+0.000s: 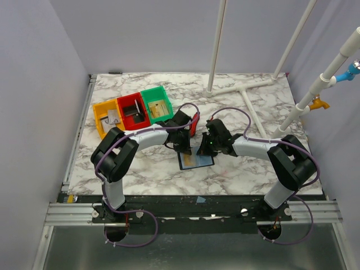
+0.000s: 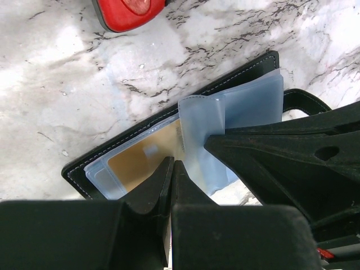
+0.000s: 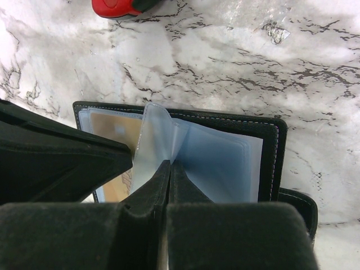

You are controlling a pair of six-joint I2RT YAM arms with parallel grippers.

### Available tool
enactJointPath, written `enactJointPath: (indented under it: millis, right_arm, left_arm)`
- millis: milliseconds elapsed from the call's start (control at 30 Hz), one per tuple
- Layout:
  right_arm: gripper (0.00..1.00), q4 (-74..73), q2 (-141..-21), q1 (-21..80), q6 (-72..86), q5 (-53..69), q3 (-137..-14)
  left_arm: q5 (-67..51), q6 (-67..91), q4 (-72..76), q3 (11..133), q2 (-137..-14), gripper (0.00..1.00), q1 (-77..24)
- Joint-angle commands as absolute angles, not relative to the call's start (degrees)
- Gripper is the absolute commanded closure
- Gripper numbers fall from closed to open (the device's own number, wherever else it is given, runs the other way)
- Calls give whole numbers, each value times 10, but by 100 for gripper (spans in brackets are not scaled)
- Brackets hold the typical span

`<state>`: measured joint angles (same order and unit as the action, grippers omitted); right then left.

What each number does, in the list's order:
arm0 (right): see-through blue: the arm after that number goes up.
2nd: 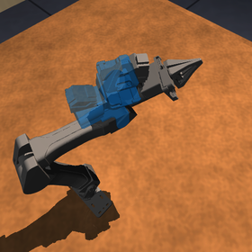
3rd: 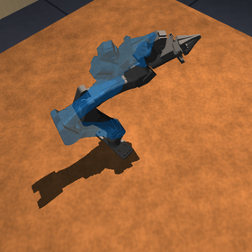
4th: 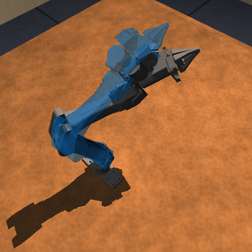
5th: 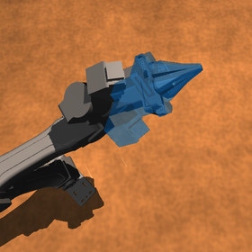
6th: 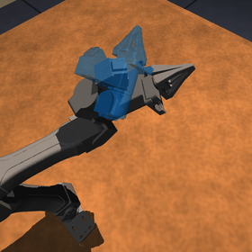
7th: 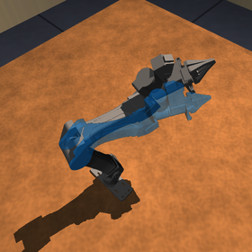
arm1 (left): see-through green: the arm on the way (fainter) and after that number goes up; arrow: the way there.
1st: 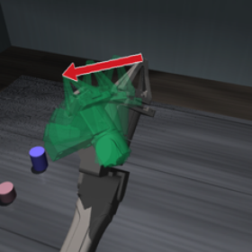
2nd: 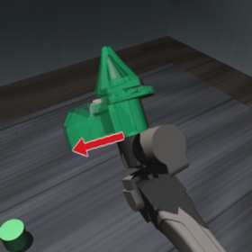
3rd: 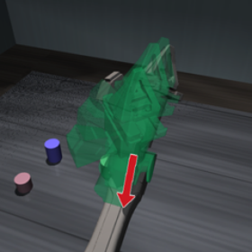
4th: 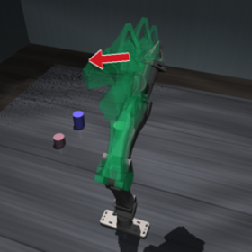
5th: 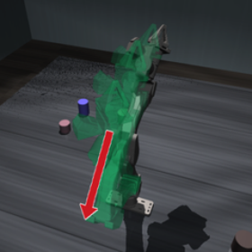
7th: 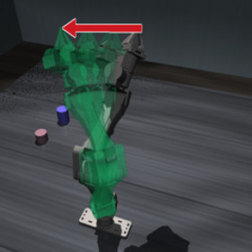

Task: Take the credit cards out of the card holder
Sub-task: Remove the credit card from the card holder.

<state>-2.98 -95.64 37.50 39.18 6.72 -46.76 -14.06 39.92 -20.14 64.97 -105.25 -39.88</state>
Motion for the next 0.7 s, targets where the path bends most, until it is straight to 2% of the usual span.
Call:
enactJointPath:
  millis: [0, 667]
  right_arm:
    - [99, -69, -988, 372, 391, 25, -444]
    - [99, -69, -1012, 367, 380, 53, -455]
  left_arm:
    - [-106, 387, -227, 660, -1060, 100, -399]
    - [-127, 376, -234, 692, -1087, 100, -413]
